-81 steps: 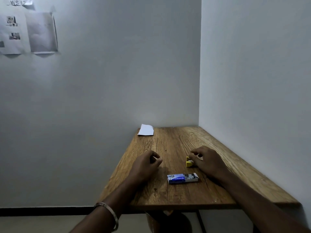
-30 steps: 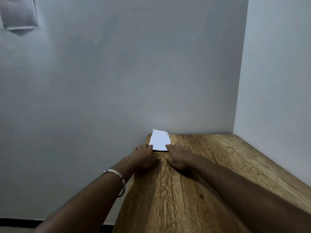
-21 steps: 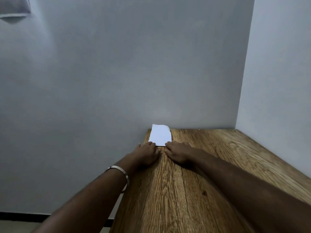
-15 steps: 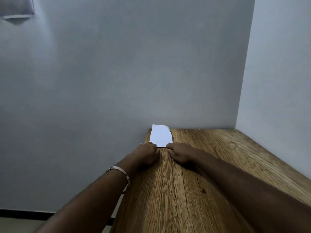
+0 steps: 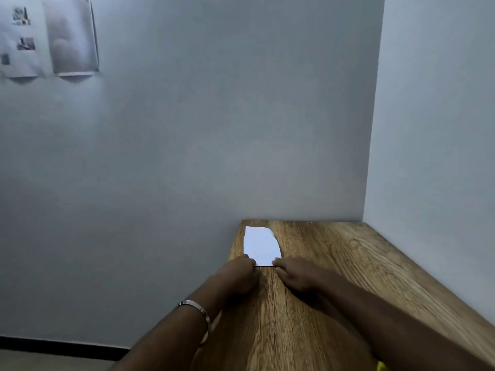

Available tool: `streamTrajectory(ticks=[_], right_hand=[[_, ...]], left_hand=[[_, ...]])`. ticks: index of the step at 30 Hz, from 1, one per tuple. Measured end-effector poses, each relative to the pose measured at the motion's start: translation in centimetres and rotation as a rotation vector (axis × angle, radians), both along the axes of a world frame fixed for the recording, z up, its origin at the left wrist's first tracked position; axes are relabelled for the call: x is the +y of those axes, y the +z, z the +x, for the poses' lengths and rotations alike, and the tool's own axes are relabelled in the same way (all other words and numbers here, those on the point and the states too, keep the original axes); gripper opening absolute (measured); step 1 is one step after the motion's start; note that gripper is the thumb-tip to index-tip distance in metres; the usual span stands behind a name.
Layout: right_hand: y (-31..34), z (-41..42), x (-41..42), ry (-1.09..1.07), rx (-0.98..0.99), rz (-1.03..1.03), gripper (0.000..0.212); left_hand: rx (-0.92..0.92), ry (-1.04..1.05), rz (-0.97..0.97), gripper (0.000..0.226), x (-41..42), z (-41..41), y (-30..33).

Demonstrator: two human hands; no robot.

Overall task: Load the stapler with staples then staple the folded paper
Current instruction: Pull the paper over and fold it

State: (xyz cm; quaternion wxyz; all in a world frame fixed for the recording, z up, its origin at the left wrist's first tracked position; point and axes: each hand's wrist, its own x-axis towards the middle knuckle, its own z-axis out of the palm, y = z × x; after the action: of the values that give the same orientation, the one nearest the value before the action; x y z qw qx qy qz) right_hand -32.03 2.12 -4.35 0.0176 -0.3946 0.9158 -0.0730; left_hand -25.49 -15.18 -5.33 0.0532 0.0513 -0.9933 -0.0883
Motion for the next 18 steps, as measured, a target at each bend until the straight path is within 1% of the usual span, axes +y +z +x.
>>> streamTrajectory(ticks=[4,12,18], right_hand=[[0.2,3.7,2.0,0.001,-0.005,0.002,0.045],[0.3,9.5,5.7,0.026,0.005,-0.025,0.044],[0.2,13.3,8.1,0.044,0.051,-0.066,0.041]], left_hand=[[0.013,-0.001,-0.016,0.042,1.7,3.5,0.0],[0.064,-0.019,-0.06,0.04,4.9,9.9,0.2],[0.099,-0.017,-0.099,0.035,7.2,14.3,-0.1]])
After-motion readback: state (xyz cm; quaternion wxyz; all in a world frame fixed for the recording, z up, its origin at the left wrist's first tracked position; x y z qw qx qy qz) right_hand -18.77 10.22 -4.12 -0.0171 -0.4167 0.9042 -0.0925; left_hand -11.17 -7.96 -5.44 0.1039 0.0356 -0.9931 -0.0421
